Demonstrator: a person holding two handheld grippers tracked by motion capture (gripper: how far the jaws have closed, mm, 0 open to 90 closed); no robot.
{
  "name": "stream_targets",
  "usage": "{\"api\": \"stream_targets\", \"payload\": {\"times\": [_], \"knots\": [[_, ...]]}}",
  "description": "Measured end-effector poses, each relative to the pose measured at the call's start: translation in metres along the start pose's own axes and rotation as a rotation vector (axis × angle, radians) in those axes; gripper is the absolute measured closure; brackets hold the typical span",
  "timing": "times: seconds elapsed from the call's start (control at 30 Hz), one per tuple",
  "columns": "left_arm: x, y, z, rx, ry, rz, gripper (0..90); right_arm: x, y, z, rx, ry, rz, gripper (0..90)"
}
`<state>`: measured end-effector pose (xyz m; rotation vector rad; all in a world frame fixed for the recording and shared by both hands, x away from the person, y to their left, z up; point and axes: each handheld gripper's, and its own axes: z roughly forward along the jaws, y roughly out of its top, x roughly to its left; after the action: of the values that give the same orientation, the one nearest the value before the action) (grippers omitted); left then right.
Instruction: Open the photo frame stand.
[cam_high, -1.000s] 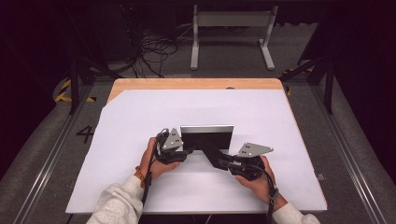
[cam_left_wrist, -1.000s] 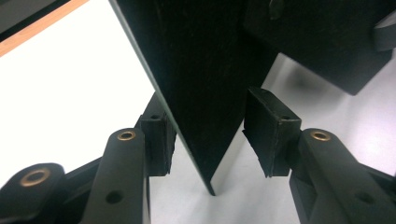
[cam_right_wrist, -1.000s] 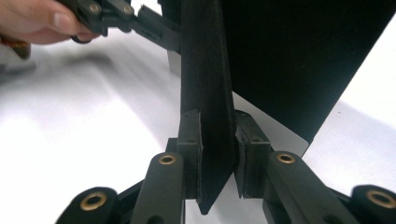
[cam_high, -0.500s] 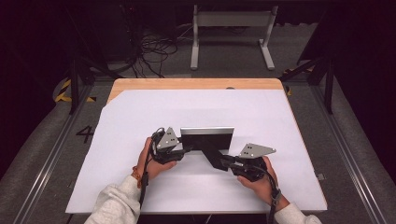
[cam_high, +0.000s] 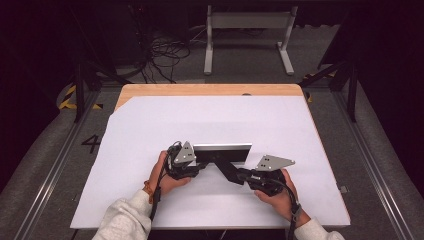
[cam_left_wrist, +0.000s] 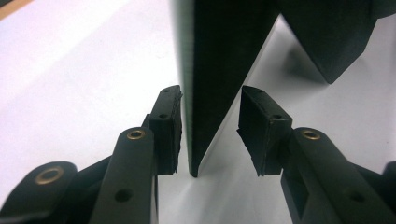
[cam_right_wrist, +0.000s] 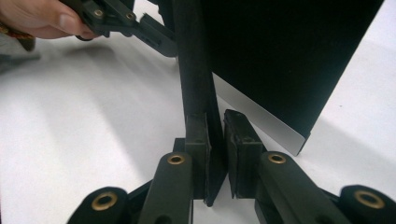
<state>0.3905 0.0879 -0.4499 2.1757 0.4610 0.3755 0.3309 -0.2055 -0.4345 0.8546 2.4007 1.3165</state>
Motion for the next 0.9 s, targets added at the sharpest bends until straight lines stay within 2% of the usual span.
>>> {"api": "stream_targets", "payload": {"times": [0.3,0.47,0.57,0.73,0.9], "knots": [[-0.001,-0.005,0.006,0.016,0.003,-0.003,63.9,0.001,0.0,0.0,-0.003,0.007,-0.003,81.1],[-0.003,-0.006,0.009,0.025,0.043,0.007,66.4,0.0,-0.002,0.002,0.013,0.037,0.008,77.4],[-0.003,-0.005,0.01,0.024,0.05,0.013,66.2,0.0,-0.003,0.003,0.021,0.037,0.011,77.4],[0.0,-0.005,0.013,0.027,0.107,0.018,66.1,-0.002,-0.004,0.006,0.029,0.046,0.025,77.9],[0.002,-0.006,0.013,0.027,0.121,0.019,66.7,-0.002,-0.005,0.007,0.037,0.043,0.028,78.2]]}}
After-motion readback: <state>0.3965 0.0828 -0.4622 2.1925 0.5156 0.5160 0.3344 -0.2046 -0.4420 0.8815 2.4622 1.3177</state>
